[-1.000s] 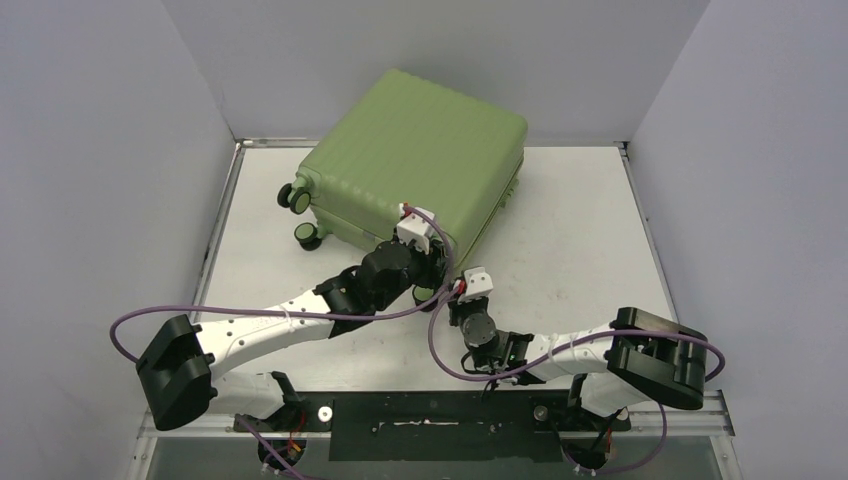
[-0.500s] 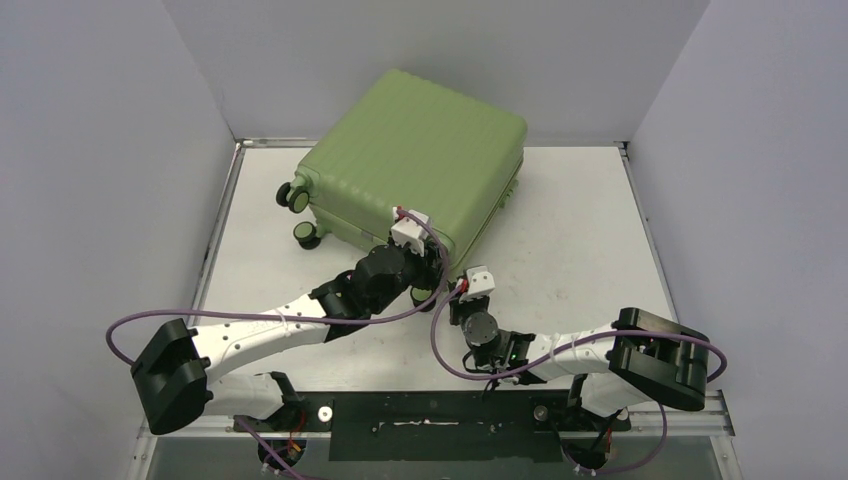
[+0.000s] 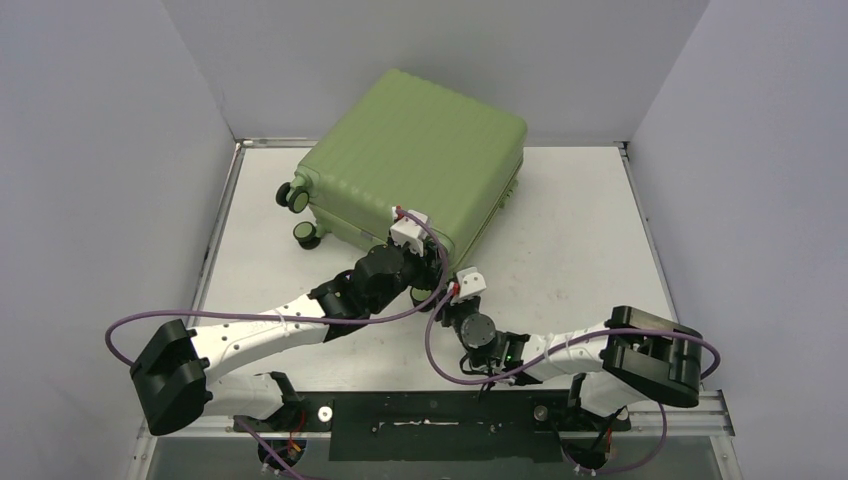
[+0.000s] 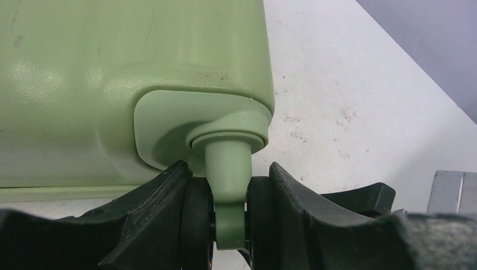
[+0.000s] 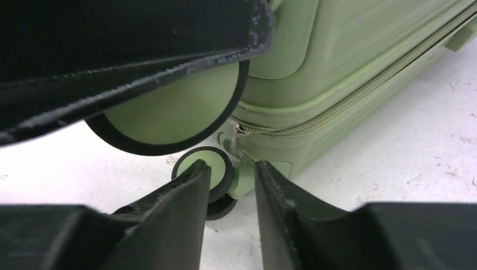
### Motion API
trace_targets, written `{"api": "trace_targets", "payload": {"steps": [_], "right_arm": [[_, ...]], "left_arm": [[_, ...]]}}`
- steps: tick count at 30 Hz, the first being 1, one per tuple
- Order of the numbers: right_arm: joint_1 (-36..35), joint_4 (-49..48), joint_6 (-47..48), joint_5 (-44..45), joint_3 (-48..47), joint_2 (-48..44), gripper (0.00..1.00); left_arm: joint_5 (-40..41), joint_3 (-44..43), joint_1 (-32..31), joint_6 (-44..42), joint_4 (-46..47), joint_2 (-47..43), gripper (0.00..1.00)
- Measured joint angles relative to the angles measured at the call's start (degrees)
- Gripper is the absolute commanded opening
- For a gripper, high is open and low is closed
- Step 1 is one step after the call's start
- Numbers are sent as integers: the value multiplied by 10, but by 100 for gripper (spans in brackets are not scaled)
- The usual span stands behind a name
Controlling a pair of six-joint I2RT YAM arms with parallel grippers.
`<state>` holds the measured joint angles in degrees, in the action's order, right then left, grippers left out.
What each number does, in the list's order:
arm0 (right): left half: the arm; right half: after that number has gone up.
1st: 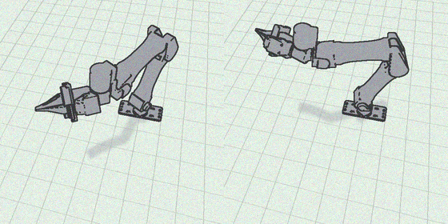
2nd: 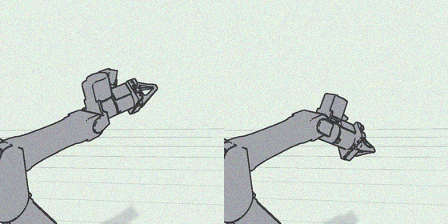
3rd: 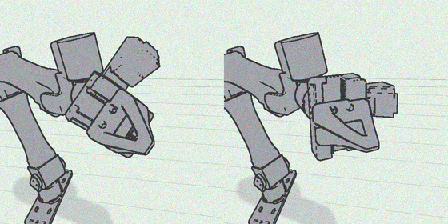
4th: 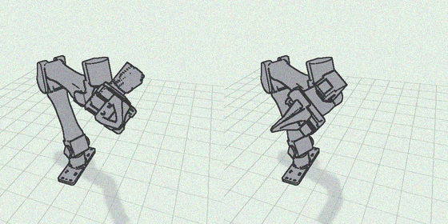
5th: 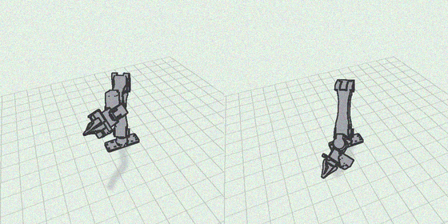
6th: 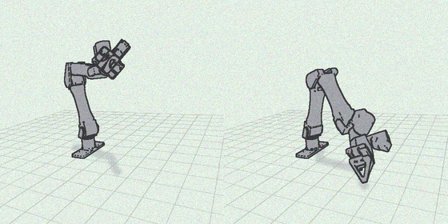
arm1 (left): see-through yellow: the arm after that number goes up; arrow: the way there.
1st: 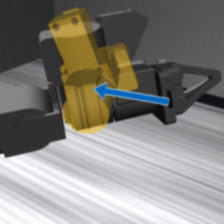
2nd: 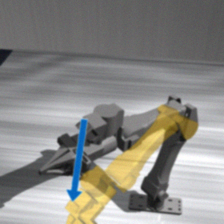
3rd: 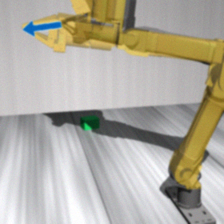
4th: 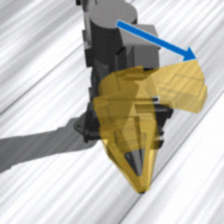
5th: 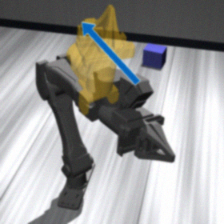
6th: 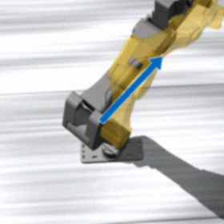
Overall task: Pack the luggage
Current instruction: Zip the luggage at the center of the board.
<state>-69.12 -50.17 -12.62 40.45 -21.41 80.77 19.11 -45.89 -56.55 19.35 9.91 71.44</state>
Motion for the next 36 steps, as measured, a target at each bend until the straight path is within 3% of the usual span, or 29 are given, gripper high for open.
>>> {"api": "trace_targets", "payload": {"steps": [6,11,25,36], "right_arm": [[-3,-7,-13,4,-15,24,55],[-3,3,-47,37,-37,46,56],[-3,32,-105,82,-78,82,47],[6,51,-114,70,-84,84,30]], "left_arm": [[-1,0,0,1,-2,-1,0],[-1,0,0,3,-2,-1,0],[-1,0,5,10,-6,-3,0],[-1,0,6,10,-6,-4,0]]}}
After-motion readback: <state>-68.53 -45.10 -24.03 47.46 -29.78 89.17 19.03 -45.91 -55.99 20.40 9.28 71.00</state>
